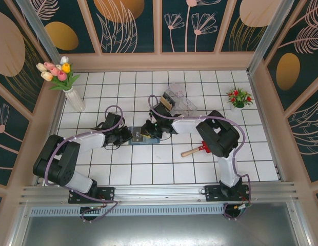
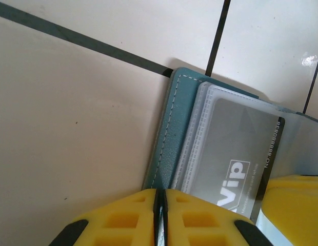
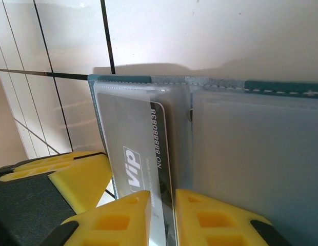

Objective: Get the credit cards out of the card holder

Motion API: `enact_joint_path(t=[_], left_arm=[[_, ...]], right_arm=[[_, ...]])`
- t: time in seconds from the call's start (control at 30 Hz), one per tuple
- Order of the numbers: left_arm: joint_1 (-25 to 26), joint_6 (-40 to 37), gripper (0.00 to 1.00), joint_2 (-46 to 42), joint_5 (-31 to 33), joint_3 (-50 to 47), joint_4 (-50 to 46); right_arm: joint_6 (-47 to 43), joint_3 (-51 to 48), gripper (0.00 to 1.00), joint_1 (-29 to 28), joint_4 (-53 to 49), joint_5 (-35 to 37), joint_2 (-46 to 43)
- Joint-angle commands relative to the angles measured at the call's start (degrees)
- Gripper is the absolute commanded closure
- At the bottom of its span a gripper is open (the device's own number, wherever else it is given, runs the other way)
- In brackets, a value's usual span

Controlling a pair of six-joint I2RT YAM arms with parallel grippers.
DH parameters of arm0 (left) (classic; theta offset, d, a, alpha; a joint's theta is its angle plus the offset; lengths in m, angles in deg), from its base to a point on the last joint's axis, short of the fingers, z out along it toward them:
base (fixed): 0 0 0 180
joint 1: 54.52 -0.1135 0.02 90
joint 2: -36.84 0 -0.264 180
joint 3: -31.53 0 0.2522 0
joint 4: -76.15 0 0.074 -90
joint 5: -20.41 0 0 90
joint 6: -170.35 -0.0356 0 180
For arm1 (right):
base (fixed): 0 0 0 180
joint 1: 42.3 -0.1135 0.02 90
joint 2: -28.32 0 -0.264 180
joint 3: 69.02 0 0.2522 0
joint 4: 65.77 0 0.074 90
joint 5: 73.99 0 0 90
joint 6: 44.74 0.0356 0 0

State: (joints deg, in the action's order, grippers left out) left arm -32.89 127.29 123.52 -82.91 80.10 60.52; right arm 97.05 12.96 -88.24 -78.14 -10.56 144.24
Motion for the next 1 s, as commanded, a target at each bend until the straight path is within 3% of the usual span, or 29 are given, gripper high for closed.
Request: enact_joint_path(t=[0.0,0.63,0.77,0.97], left_arm=[[-0.43,-1.06,0.86,1.06,-0.68,-0.19,-0.75],[-0.39,-1.49,0.86,-4.32,1.21,3.87,-4.96],[-0.44,1.57,0.86,-5.41,-4.95,2.70,4.10],[-0.36,1.37,0.88,-0.15,-4.53,3.83,3.92]], right_arm=[[0.15,0.95,0.78,0.12,0.84,-1.71,1.61],[-1.64,0.94,0.85,0.14,-0.93,-0.24,0.52],[-1.78,0.94,0.86,0.14,-0.87,-0.58,0.98],[-1.86,0.69,0.85,0.22,-0.56,-0.72,0.96]])
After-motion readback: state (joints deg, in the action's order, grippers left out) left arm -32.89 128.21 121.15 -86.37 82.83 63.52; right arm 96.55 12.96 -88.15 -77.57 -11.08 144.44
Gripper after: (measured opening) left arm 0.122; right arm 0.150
